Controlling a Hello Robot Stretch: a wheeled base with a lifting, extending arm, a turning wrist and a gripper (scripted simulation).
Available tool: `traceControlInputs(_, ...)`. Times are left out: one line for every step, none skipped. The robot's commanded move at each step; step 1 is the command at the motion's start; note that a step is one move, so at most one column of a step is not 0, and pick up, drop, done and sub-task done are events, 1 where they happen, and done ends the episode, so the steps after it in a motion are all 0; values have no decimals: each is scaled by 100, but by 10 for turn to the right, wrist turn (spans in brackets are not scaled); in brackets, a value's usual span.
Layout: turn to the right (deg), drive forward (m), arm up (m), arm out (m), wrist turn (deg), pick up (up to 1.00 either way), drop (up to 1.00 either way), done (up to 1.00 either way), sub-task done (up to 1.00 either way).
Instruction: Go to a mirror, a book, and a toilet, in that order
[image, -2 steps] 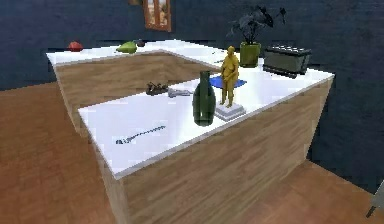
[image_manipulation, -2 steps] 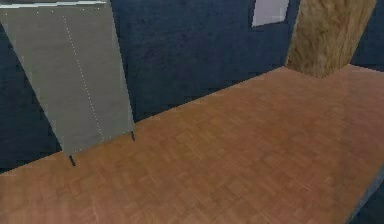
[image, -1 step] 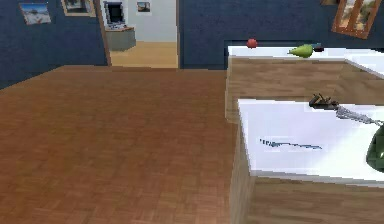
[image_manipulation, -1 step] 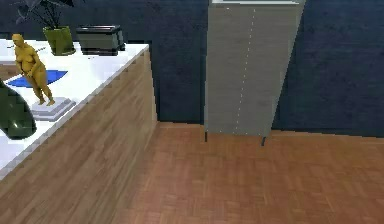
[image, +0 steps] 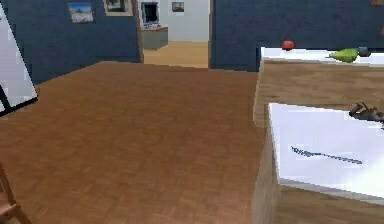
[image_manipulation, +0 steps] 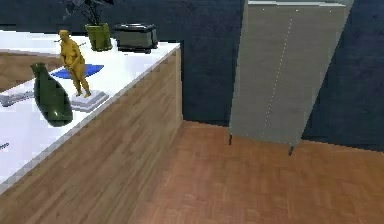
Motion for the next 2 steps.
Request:
traceControlInputs(0, 40, 0, 0, 0, 0, 0, 0, 0)
traceControlInputs(-420, 0, 0, 0, 0, 0, 0, 0, 0)
